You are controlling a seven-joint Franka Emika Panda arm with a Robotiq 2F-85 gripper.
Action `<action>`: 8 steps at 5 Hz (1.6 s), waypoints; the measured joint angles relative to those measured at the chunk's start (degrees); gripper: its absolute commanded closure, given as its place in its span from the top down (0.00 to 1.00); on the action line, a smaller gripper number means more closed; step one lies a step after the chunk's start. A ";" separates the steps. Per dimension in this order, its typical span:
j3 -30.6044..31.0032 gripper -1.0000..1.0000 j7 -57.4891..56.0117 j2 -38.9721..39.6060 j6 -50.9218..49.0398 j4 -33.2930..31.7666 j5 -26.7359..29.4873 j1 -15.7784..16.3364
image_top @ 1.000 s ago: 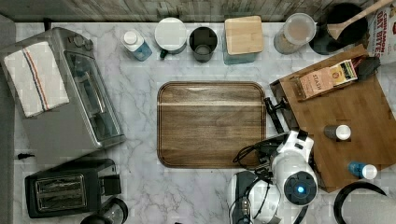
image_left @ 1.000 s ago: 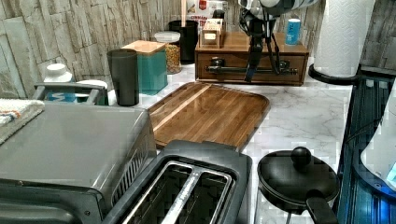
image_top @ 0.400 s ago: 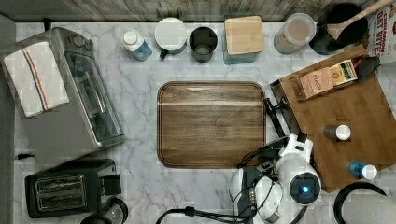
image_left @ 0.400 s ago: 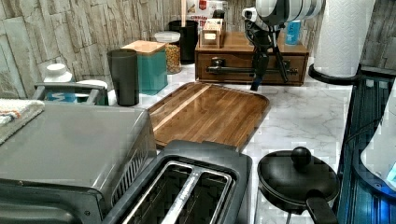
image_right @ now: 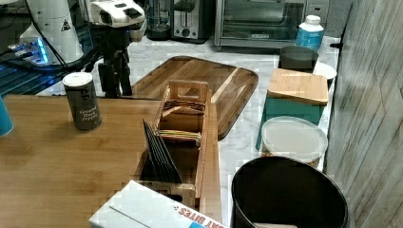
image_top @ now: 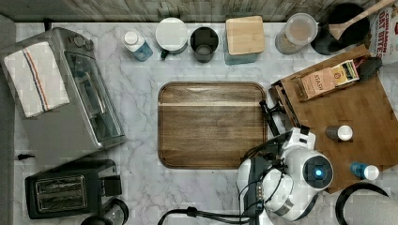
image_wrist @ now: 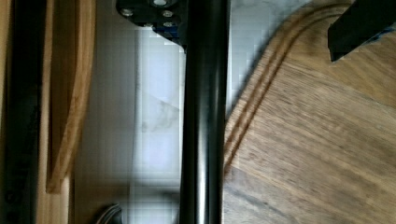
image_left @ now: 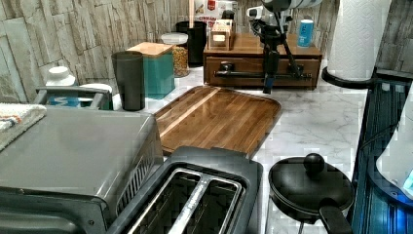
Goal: Open the drawer.
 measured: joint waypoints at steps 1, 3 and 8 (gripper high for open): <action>0.25 1.00 0.00 0.01 -0.34 -0.22 0.26 0.13; 2.28 1.00 11.81 -1.84 6.10 -4.92 1.61 1.94; 10.14 1.00 21.04 -10.23 2.69 -15.11 2.02 12.29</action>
